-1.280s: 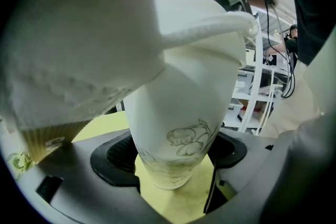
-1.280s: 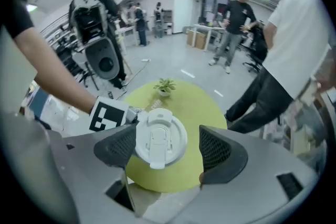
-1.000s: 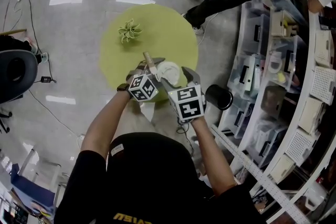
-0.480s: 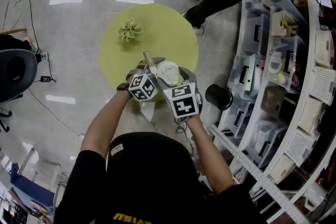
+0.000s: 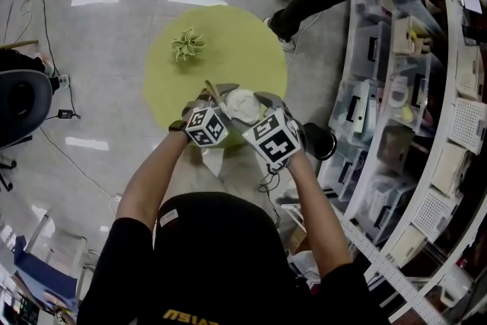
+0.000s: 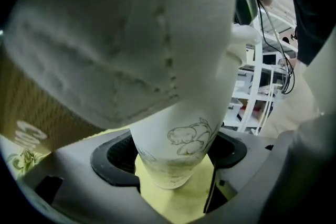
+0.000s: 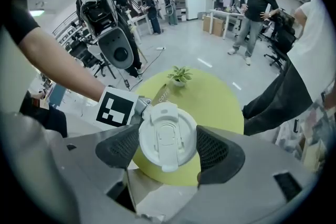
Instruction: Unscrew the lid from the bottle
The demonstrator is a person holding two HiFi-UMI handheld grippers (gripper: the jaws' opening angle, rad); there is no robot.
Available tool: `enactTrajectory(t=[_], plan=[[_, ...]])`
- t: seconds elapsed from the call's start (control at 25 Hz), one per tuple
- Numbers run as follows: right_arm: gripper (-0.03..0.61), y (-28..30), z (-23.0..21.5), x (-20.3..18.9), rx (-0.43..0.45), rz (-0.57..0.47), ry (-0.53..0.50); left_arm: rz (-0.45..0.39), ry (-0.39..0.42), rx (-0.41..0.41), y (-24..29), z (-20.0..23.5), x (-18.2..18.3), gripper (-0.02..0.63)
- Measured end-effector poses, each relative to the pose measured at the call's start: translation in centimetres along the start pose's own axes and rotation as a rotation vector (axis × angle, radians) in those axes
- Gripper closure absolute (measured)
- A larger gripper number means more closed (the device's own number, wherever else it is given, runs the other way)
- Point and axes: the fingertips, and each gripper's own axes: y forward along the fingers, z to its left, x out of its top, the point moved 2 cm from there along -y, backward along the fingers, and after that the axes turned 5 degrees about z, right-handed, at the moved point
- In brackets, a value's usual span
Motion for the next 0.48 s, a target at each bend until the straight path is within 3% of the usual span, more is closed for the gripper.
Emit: enactTrajectory(t=[0.48], plan=[[0.235, 0.11, 0.80, 0.07, 0.094, 0.071, -0.425, 0.003, 0.000, -0.007, 0.03, -0.01, -0.15, 0.212]])
